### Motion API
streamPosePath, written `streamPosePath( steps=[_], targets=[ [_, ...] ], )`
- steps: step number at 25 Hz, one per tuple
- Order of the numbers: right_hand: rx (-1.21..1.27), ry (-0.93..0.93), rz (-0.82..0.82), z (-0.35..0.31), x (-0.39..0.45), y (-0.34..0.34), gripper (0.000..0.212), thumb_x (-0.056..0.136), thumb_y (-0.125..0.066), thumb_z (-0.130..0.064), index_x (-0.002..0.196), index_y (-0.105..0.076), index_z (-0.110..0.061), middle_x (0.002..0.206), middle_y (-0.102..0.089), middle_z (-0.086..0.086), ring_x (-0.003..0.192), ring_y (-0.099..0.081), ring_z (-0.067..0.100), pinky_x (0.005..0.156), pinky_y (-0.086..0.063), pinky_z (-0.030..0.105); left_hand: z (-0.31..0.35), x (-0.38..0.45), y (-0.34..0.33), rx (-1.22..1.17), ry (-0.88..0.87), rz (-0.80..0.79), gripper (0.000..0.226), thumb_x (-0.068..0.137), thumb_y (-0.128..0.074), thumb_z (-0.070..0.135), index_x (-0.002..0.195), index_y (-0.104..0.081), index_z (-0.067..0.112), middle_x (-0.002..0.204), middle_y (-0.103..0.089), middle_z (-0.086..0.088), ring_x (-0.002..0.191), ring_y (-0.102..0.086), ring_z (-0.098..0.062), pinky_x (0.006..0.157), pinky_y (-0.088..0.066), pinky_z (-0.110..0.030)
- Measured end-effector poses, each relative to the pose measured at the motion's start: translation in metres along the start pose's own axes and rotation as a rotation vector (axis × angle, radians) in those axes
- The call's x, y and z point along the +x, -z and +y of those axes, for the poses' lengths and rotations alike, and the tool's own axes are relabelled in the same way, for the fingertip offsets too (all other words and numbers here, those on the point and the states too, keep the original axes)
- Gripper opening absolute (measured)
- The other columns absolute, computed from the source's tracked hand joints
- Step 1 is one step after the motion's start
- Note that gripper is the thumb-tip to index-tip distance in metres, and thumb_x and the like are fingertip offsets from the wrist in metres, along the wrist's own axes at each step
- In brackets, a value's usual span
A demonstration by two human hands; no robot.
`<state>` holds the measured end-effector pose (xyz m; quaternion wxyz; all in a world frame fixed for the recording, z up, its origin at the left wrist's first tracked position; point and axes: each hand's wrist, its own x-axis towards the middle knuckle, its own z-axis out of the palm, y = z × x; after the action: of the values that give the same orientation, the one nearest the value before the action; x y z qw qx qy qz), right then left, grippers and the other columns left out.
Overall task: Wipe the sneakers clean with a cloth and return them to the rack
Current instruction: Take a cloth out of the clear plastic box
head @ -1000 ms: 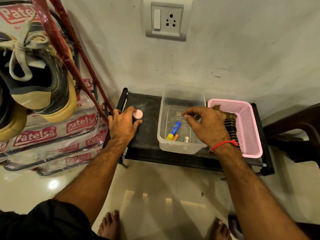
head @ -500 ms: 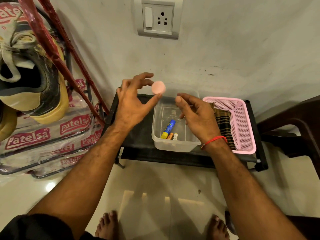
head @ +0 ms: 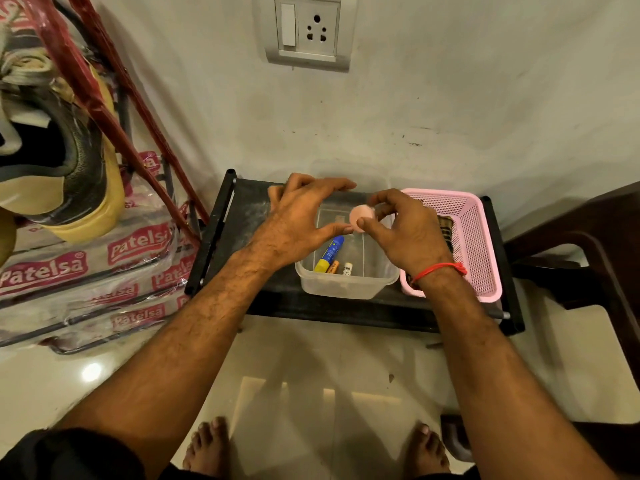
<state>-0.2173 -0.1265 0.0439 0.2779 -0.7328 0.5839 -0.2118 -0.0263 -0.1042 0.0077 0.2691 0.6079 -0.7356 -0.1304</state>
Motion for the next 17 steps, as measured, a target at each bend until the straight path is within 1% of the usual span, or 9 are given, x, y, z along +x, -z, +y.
streamPosePath(
  steps=[2,4,7,9,11,13,15,16,17],
  targets=[
    [-0.339,0.004,-0.033,0.007,-0.002,0.001,0.034,0.090,-0.070,-0.039,0.121,-0.063,-0.027,0.110,-0.068,-0.001,0.115,-0.053,0.027,0.100,-0.038,0.043,-0.005,-0.001,-0.002,0.039,0.049,-0.012,0.047,0.090,-0.071,0.049,0.134,-0.060,0.039,0.149,-0.051,0.014,0.138,-0.035,-0.020,0.096,-0.023,-0.038],
    [-0.485,-0.044,-0.096,0.010,-0.005,-0.003,0.035,0.091,-0.068,-0.042,0.124,-0.062,-0.031,0.121,-0.064,0.005,0.126,-0.043,0.033,0.105,-0.028,0.047,-0.009,-0.002,-0.003,0.037,0.084,0.000,0.035,0.092,-0.069,0.045,0.127,-0.066,0.038,0.149,-0.050,0.013,0.139,-0.034,-0.021,0.096,-0.021,-0.037],
    [-0.457,-0.034,-0.082,0.010,-0.006,-0.012,0.036,0.093,-0.067,-0.037,0.128,-0.061,-0.030,0.128,-0.064,0.005,0.132,-0.041,0.034,0.106,-0.026,0.050,-0.012,-0.001,-0.003,0.018,0.130,0.026,0.031,0.094,-0.069,0.041,0.124,-0.068,0.038,0.148,-0.051,0.011,0.138,-0.035,-0.021,0.097,-0.022,-0.038],
    [-0.393,0.003,-0.007,0.012,-0.003,-0.014,0.036,0.095,-0.066,-0.027,0.131,-0.062,-0.026,0.130,-0.064,0.004,0.129,-0.045,0.034,0.107,-0.030,0.051,-0.014,-0.001,-0.003,0.009,0.150,0.037,0.030,0.094,-0.069,0.040,0.123,-0.068,0.037,0.149,-0.050,0.010,0.138,-0.035,-0.022,0.098,-0.022,-0.038],
    [-0.295,0.047,0.073,0.014,0.001,-0.012,0.037,0.093,-0.067,-0.017,0.130,-0.063,-0.021,0.129,-0.064,0.008,0.124,-0.052,0.034,0.108,-0.038,0.053,-0.014,-0.001,-0.002,0.005,0.179,0.025,0.032,0.094,-0.069,0.038,0.126,-0.066,0.036,0.152,-0.047,0.008,0.140,-0.034,-0.024,0.100,-0.022,-0.039],
    [-0.220,0.038,0.101,0.017,0.003,-0.008,0.040,0.092,-0.068,-0.014,0.132,-0.062,-0.016,0.130,-0.062,0.012,0.123,-0.054,0.034,0.109,-0.041,0.050,-0.013,-0.002,-0.001,-0.024,0.218,0.019,0.038,0.095,-0.069,0.036,0.133,-0.062,0.033,0.156,-0.041,0.006,0.143,-0.032,-0.025,0.108,-0.026,-0.048],
    [-0.216,-0.048,0.049,0.017,0.004,-0.003,0.046,0.094,-0.067,-0.020,0.138,-0.056,-0.014,0.135,-0.057,0.013,0.126,-0.051,0.032,0.110,-0.038,0.044,-0.012,-0.003,0.000,-0.097,0.297,0.046,0.047,0.095,-0.069,0.036,0.140,-0.056,0.028,0.159,-0.036,0.002,0.144,-0.033,-0.026,0.115,-0.028,-0.057],
    [-0.232,-0.101,0.000,0.017,0.004,0.000,0.048,0.095,-0.066,-0.024,0.141,-0.053,-0.014,0.136,-0.057,0.013,0.127,-0.051,0.032,0.109,-0.039,0.042,-0.011,-0.005,0.000,-0.136,0.363,0.061,0.053,0.095,-0.069,0.038,0.143,-0.052,0.026,0.158,-0.036,-0.001,0.142,-0.037,-0.027,0.117,-0.033,-0.055],
    [-0.251,-0.146,-0.055,0.016,0.004,0.002,0.049,0.096,-0.065,-0.026,0.141,-0.052,-0.014,0.135,-0.058,0.013,0.127,-0.051,0.032,0.109,-0.040,0.042,-0.010,-0.007,0.001,-0.168,0.445,0.061,0.057,0.095,-0.068,0.041,0.146,-0.049,0.024,0.156,-0.038,-0.003,0.139,-0.043,-0.027,0.114,-0.040,-0.052]
  ],
)
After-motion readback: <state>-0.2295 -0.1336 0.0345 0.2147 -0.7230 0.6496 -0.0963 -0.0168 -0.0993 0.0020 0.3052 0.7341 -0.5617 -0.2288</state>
